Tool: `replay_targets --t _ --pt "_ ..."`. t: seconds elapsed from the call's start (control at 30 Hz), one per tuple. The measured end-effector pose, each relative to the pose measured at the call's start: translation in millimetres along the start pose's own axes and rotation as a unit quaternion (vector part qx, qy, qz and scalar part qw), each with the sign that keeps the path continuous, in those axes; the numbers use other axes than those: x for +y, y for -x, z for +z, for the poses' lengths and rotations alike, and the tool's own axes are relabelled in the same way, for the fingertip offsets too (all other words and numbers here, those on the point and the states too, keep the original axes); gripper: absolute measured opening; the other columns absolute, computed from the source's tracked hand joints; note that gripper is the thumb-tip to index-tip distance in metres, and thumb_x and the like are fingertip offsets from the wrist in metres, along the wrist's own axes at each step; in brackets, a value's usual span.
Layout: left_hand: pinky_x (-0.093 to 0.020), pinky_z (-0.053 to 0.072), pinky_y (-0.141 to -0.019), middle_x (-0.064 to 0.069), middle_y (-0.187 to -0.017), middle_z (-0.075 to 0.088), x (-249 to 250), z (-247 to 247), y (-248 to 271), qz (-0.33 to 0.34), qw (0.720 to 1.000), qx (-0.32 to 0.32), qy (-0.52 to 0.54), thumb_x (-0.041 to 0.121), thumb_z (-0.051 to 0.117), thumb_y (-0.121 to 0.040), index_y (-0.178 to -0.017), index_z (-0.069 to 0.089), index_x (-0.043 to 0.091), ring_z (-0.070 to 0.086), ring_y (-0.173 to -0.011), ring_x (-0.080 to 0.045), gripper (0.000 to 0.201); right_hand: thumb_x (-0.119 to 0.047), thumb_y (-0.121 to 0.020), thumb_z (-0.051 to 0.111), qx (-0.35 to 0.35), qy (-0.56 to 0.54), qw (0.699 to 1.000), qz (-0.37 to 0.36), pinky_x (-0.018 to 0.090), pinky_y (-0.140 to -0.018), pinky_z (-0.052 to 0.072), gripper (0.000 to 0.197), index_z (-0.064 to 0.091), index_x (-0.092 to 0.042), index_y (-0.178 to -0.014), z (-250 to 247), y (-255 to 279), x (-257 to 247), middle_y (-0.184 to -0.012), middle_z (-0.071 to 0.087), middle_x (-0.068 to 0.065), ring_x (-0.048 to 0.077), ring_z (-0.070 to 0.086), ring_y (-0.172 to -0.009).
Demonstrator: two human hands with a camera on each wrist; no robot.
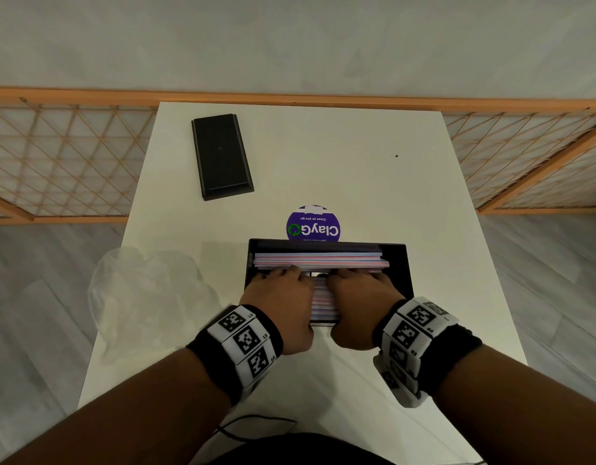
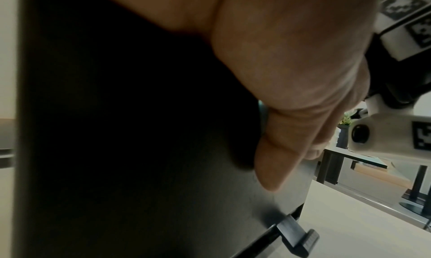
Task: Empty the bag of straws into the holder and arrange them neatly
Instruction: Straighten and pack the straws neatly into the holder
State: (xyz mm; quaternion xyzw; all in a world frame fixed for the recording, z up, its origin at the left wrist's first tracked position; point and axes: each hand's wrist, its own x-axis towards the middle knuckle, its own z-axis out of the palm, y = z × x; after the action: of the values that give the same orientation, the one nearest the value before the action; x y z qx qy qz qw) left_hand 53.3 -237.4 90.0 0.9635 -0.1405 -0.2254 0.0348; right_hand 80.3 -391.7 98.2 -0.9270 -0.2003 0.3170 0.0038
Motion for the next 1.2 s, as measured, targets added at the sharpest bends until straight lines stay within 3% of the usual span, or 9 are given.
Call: replay_targets --t 0.17,0.3,0.53,0.67,0.97,1.2 --pt "-0.038 0.043 -0.104 0.002 -0.124 0.060 0 -1 -1 -0.002 1.000 -0.009 0.004 0.044 0.064 -0.081 -0.124 0.051 0.023 0.056 -0.118 -0.022 0.049 -0.042 -0.065 0.063 -0.008 -0.003 1.000 0.012 0.050 -0.113 0.030 0.065 0.051 -0.025 -0.127 -1 1 -2 -0.134 0.047 -0.003 0.026 0.043 -0.129" --pt "-0.037 0.046 -0.102 0.002 -0.122 0.062 0 -3 0 -0.001 1.000 -0.010 0.008 0.042 0.064 -0.081 -0.122 0.051 0.022 0.061 -0.112 -0.023 0.048 -0.039 -0.069 0.064 -0.025 0.003 1.000 0.012 0.047 -0.108 0.037 0.056 0.054 -0.024 -0.122 -6 1 -3 -0.127 0.043 0.001 0.027 0.051 -0.117" --pt "-0.040 0.044 -0.104 0.001 -0.130 0.050 5 -2 2 0.028 0.999 0.024 -0.002 0.043 0.066 -0.082 -0.132 0.045 0.021 0.051 -0.122 -0.023 0.059 -0.035 -0.069 0.066 -0.001 0.010 1.000 -0.007 0.044 -0.107 0.041 0.058 0.052 -0.024 -0.123 -7 2 -6 -0.121 0.060 -0.002 0.025 0.057 -0.115" --pt "-0.039 0.044 -0.106 0.002 -0.130 0.055 8 2 1 0.016 0.999 0.017 0.032 0.041 0.069 -0.081 -0.132 0.046 0.024 0.054 -0.121 -0.021 0.059 -0.024 -0.072 0.067 -0.017 -0.004 0.999 -0.031 0.038 -0.102 0.046 0.048 0.055 -0.022 -0.119 -9 4 -11 -0.117 0.062 0.000 0.025 0.060 -0.110" --pt "-0.036 0.047 -0.101 0.000 -0.127 0.059 5 1 3 0.009 0.999 0.025 0.017 0.043 0.065 -0.079 -0.128 0.049 0.023 0.058 -0.116 -0.025 0.055 -0.040 -0.065 0.066 0.017 -0.014 1.000 0.002 0.041 -0.107 0.043 0.065 0.048 -0.028 -0.127 -1 3 -2 -0.122 0.060 -0.003 0.024 0.057 -0.117" --pt "-0.037 0.048 -0.097 0.001 -0.119 0.062 5 -1 3 0.007 1.000 0.011 0.016 0.044 0.065 -0.079 -0.119 0.052 0.024 0.061 -0.111 -0.024 0.047 -0.039 -0.068 0.064 -0.002 0.004 1.000 0.009 0.042 -0.107 0.041 0.049 0.054 -0.025 -0.114 -2 3 -3 -0.115 0.063 -0.003 0.023 0.060 -0.111"
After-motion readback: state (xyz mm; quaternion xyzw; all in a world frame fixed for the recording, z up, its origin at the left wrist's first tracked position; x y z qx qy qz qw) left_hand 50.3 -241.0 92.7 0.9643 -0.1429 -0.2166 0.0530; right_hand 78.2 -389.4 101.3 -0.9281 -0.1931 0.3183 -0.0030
